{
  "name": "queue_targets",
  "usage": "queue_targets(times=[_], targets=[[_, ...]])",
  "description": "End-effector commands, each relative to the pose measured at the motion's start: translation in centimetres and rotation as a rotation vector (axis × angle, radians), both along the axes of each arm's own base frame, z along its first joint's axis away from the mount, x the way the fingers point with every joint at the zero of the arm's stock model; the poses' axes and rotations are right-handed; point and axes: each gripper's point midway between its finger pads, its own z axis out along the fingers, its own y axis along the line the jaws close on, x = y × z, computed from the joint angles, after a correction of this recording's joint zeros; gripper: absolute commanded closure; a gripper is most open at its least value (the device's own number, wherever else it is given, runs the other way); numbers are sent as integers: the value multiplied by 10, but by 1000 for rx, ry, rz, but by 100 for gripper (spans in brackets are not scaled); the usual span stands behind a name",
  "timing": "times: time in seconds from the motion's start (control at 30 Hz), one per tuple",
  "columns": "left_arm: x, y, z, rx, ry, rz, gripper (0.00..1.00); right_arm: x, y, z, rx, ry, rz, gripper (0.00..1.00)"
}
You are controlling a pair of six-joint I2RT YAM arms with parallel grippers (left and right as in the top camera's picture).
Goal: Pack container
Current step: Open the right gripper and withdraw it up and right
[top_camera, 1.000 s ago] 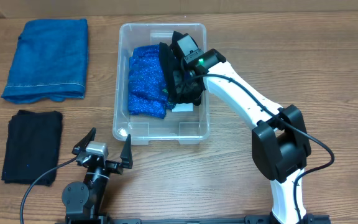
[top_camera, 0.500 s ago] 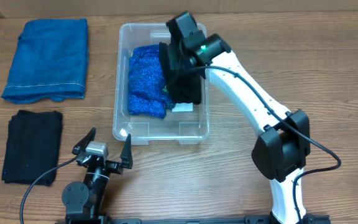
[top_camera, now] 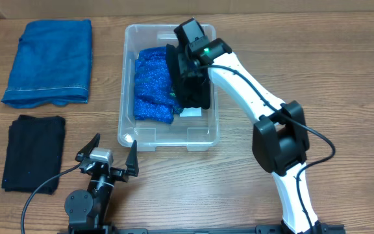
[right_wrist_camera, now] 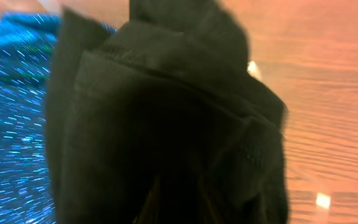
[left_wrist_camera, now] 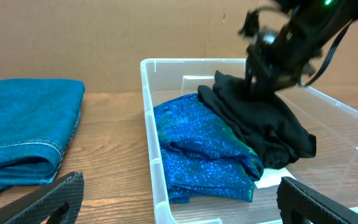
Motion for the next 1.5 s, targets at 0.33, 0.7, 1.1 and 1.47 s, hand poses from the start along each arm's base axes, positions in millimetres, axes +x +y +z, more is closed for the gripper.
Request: queue_targets(times=[0.33, 0.7, 1.1, 1.47], targets=[[0, 1, 1, 19, -12, 2, 0, 11, 1, 77, 49, -116, -13, 68], [0, 1, 1, 19, -12, 2, 0, -7, -87, 242, 164, -312, -214, 0], [0, 1, 1, 19, -12, 2, 0, -41, -322, 194, 101, -57, -839, 0], [0, 1, 1, 19, -12, 2, 0, -84, -435, 113, 146, 102, -1320, 0]])
